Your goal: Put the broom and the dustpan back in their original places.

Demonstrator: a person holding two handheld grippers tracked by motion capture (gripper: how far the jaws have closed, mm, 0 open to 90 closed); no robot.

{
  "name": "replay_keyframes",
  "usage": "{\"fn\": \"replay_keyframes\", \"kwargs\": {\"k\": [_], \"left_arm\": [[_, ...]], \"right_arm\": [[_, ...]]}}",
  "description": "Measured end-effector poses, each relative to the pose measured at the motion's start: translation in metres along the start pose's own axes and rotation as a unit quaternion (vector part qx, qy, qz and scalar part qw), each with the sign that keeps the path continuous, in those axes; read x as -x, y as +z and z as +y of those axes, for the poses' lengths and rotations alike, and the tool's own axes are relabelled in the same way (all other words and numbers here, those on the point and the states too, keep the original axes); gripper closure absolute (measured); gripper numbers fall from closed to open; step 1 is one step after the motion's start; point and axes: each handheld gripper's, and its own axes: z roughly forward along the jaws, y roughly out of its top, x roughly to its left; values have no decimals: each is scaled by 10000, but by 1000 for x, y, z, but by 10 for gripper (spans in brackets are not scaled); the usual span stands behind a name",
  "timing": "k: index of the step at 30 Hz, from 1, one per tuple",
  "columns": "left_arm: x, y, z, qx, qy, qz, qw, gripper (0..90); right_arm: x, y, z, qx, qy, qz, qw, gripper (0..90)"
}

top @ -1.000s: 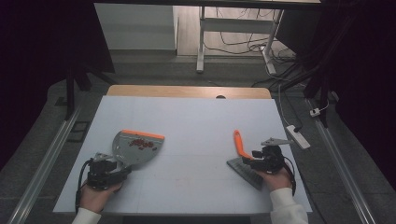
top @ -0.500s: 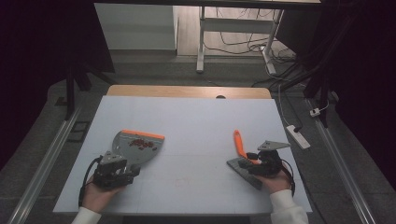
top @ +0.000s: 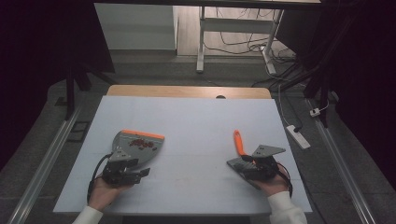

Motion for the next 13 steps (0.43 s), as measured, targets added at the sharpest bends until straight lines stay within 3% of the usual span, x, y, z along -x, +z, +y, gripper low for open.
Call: {"fn": "replay_keyframes", "kwargs": {"k": [13], "left_arm": [[-1,1,0,-23,-8,-4,10000,353]], "right_arm": [[0,0,-1,68,-33,19,10000,443]]}}
